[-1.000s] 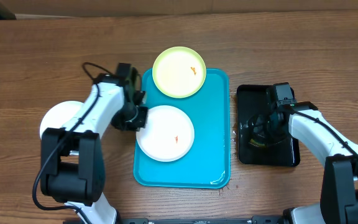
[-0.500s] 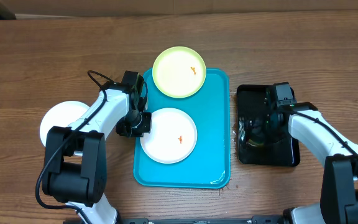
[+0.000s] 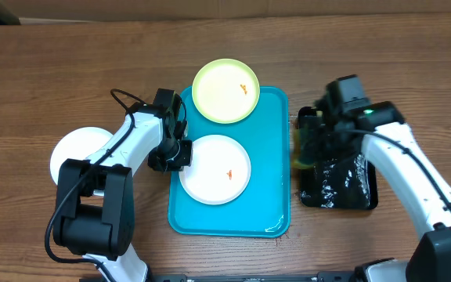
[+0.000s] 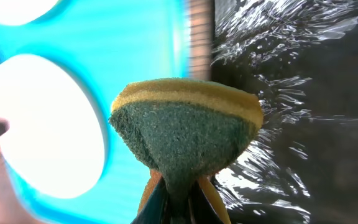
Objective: Clean dirty plates on tray and stack at the side
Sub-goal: 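Scrub the white plate with the sponge in the right gripper, then drop the sponge into the black tray and withdraw the right gripper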
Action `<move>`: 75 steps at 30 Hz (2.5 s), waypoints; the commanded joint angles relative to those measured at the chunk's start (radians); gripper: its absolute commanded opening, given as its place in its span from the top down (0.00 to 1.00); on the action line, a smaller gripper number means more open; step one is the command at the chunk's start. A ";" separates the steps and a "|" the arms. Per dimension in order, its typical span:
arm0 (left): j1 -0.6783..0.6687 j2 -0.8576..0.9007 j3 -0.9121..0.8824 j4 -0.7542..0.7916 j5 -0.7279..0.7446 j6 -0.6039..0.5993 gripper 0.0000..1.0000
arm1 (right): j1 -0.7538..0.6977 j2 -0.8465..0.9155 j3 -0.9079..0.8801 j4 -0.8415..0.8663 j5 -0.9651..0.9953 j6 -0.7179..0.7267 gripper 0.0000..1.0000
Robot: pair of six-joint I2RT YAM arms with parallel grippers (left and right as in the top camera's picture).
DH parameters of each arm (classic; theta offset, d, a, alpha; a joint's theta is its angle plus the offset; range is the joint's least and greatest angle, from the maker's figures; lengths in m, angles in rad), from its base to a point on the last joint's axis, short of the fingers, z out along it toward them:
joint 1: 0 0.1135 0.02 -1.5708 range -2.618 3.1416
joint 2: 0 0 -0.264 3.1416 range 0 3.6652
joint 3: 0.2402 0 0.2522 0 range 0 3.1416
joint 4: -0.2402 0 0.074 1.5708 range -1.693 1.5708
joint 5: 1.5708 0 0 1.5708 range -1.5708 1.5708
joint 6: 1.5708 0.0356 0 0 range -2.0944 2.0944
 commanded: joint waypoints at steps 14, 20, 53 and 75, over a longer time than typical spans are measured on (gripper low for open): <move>-0.009 0.010 -0.009 0.039 0.012 -0.016 0.96 | 0.503 0.224 0.012 0.460 0.100 0.381 0.96; -0.009 0.010 -0.009 0.034 0.011 -0.017 0.96 | 0.520 0.346 0.012 0.514 0.116 0.457 0.96; -0.008 0.010 -0.009 0.031 -0.026 -0.017 0.96 | 0.350 0.303 0.244 -0.105 0.481 0.571 0.96; -0.008 0.010 -0.008 0.020 0.010 -0.001 0.96 | -0.097 0.105 -0.126 0.057 0.303 0.222 0.89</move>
